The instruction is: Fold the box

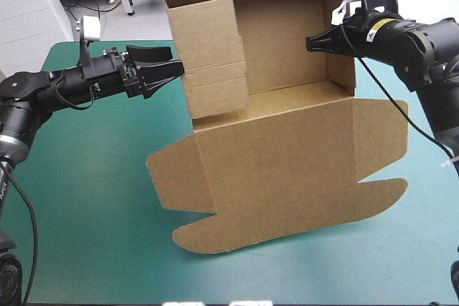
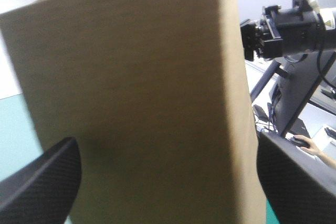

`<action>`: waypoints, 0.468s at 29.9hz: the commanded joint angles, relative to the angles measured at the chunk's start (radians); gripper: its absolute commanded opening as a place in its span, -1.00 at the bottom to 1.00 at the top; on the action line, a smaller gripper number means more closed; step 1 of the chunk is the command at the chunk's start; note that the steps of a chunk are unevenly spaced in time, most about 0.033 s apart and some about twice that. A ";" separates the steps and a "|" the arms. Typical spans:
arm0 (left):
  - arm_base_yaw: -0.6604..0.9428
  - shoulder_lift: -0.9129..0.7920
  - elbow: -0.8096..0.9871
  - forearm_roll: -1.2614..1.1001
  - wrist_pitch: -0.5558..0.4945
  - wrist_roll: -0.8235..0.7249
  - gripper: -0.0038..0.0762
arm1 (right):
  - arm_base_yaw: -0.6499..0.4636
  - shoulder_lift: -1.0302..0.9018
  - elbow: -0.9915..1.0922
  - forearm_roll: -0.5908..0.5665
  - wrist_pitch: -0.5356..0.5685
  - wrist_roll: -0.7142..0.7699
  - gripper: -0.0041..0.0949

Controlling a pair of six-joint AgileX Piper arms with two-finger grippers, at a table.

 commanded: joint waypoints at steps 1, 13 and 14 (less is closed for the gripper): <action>-0.037 -0.040 -0.028 -0.103 0.095 -0.004 0.70 | -0.001 -0.020 -0.027 0.013 -0.099 0.024 -0.96; -0.144 -0.040 -0.158 0.242 -0.238 -0.268 0.69 | 0.001 0.006 -0.027 0.006 -0.137 0.061 -0.96; -0.168 -0.038 -0.186 0.291 -0.261 -0.299 0.69 | 0.001 0.011 -0.027 0.006 -0.139 0.061 -0.96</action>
